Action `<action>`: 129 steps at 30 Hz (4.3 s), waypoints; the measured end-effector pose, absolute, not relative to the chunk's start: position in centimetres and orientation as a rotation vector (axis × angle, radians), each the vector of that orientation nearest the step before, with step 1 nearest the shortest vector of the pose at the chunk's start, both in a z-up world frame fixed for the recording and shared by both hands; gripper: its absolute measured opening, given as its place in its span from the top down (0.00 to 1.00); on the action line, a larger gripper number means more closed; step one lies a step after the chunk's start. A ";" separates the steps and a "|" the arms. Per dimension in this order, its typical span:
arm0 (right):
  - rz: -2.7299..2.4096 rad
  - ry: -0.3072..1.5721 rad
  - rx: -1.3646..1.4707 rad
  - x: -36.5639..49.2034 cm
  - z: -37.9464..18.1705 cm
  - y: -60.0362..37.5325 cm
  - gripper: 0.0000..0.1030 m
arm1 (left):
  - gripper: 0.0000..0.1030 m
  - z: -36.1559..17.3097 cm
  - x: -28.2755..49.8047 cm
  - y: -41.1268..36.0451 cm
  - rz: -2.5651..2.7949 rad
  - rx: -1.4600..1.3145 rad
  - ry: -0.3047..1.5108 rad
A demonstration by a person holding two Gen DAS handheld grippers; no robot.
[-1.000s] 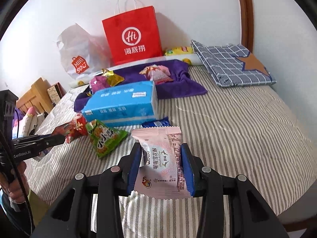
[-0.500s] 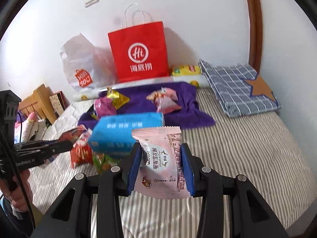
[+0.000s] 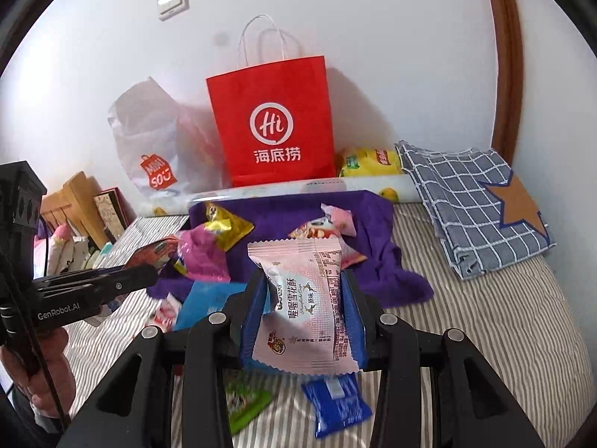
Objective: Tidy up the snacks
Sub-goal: 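Carry the pink pastry packet and pink ice-pop packet over the purple towel with both grippers, then release the pink pastry packet and ice-pop packet onto the towel with both grippers, then grasp the blue snack packet from the bed with the right gripper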
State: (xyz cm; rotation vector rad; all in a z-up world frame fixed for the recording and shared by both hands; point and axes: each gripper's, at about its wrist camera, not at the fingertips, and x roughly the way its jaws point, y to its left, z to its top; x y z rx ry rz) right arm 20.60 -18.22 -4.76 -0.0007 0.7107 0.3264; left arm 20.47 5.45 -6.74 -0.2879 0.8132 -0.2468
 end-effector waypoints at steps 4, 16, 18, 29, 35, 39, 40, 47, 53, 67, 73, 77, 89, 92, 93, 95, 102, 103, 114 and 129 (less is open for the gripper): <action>0.334 0.709 0.001 23.1 -4.2 -17.6 0.61 | 0.82 -6.9 22.6 6.2 -0.232 -0.322 0.816; 0.349 0.652 0.024 30.2 -3.1 -17.3 0.61 | 0.82 -8.1 28.0 7.7 -0.184 -0.376 0.768; 0.345 0.657 0.032 31.3 -4.4 -17.6 0.61 | 0.82 -9.1 28.5 7.9 -0.180 -0.399 0.785; 0.347 0.778 0.011 33.5 -10.2 -17.4 0.61 | 0.82 -11.2 28.6 8.5 -0.148 -0.406 0.816; 0.294 0.766 0.024 34.1 -10.3 -18.6 0.61 | 0.82 -11.3 28.5 8.6 -0.149 -0.415 0.815; 0.267 0.826 -0.026 34.8 -11.4 -18.5 0.61 | 0.81 -11.1 28.3 8.3 -0.143 -0.396 0.797; 0.257 0.833 -0.046 34.8 -11.7 -18.3 0.61 | 0.81 -11.2 28.3 8.3 -0.141 -0.393 0.791; 0.249 0.853 -0.117 34.8 -12.6 -17.7 0.60 | 0.81 -11.6 28.4 8.4 -0.153 -0.417 0.802; 0.262 0.824 -0.103 34.4 -12.0 -17.7 0.55 | 0.81 -12.0 28.6 8.5 -0.139 -0.415 0.795; 0.343 0.799 0.009 33.5 -10.1 -18.1 0.51 | 0.79 -13.6 31.0 6.5 -0.100 -0.428 0.812; 0.358 0.799 0.050 33.2 -9.8 -18.5 0.51 | 0.77 -13.3 30.9 6.3 -0.085 -0.395 0.793; 0.368 0.804 0.061 33.2 -9.9 -18.6 0.50 | 0.62 -13.0 30.7 7.0 -0.089 -0.424 0.784; 0.318 0.844 -0.010 33.8 -10.7 -17.7 0.35 | 0.45 -11.6 29.1 7.8 -0.057 -0.412 0.746; 0.290 0.818 -0.044 33.5 -10.5 -17.5 0.30 | 0.44 -11.4 28.6 7.2 -0.061 -0.367 0.753; 0.279 0.807 -0.050 33.4 -10.4 -17.5 0.29 | 0.44 -11.4 28.4 7.0 -0.054 -0.351 0.755; 0.259 0.787 -0.053 33.3 -10.1 -17.6 0.26 | 0.43 -11.2 28.2 6.8 -0.043 -0.328 0.759; 0.203 0.757 -0.023 32.9 -9.5 -18.7 0.23 | 0.42 -10.9 27.7 6.3 -0.014 -0.272 0.767; 0.192 0.756 -0.022 32.6 -9.5 -18.9 0.23 | 0.42 -10.8 27.6 6.2 -0.008 -0.266 0.764; 0.154 0.787 -0.055 25.9 -9.1 -21.3 0.39 | 0.39 -9.5 26.2 5.4 -0.042 -0.256 0.747; 0.284 0.886 -0.088 18.1 -11.9 -21.8 0.37 | 0.37 -8.5 25.4 6.2 -0.073 -0.313 0.730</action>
